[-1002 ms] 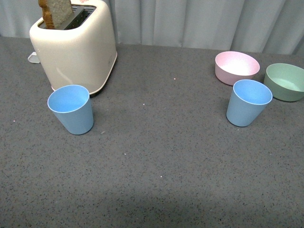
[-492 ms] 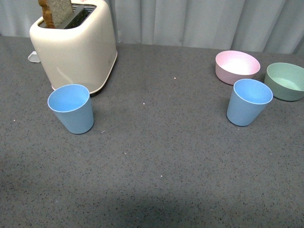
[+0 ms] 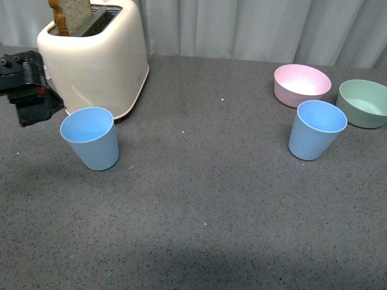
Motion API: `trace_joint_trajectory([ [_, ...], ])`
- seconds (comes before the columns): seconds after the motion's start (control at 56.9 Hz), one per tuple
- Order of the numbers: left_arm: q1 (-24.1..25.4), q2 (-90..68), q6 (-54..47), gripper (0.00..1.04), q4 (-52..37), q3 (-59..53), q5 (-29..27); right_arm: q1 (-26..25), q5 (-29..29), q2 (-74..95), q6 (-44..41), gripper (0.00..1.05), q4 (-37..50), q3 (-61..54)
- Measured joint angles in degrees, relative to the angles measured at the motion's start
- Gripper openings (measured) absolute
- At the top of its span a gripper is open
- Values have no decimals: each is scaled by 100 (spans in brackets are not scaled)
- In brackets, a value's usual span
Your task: Stack blue cups with both arms
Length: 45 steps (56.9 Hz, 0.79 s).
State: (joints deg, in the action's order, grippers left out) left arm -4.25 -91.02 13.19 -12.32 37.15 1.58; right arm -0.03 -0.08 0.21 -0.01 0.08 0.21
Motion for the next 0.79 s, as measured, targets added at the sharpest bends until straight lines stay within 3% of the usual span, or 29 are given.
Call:
trace_joint_trajectory([
  [0.246, -39, -1250, 516, 98, 1036, 1073, 232, 0, 0, 0, 0, 95, 0, 0],
  [0.563, -37, -2017, 914, 98, 1502, 1843, 205, 0, 0, 0, 0, 95, 0, 0],
  [0.791, -37, -2170, 1056, 65, 1644, 2063, 275, 0, 0, 0, 0, 95, 0, 0],
])
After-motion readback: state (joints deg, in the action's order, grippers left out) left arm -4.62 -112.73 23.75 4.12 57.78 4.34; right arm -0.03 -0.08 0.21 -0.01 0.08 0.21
